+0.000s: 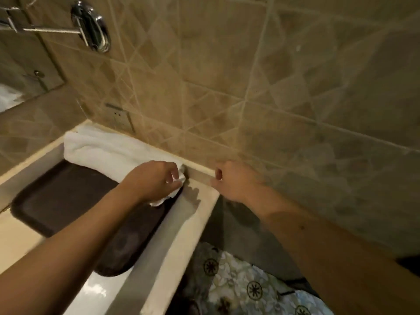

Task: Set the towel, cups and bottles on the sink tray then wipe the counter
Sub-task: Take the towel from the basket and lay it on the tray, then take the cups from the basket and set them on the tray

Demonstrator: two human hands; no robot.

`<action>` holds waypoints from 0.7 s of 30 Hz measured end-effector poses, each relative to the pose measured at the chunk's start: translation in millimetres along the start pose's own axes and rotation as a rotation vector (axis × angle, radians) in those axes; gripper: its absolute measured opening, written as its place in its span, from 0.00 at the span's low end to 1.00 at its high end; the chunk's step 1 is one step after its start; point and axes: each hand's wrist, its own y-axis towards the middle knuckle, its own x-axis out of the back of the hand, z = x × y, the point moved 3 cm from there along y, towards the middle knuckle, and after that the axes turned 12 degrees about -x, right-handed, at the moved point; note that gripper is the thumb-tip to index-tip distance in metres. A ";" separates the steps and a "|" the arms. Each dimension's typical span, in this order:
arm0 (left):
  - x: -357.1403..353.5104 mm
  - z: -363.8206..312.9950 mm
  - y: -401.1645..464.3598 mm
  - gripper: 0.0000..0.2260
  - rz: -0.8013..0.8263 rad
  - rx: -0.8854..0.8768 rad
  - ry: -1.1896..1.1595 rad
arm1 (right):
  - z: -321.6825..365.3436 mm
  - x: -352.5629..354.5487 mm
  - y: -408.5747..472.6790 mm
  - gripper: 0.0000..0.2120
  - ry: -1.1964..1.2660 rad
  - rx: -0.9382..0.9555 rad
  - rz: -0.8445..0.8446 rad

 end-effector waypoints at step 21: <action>-175.2 -649.5 -55.0 0.10 0.206 -0.987 0.060 | -433.2 5.8 -566.8 0.07 0.197 -0.895 -0.302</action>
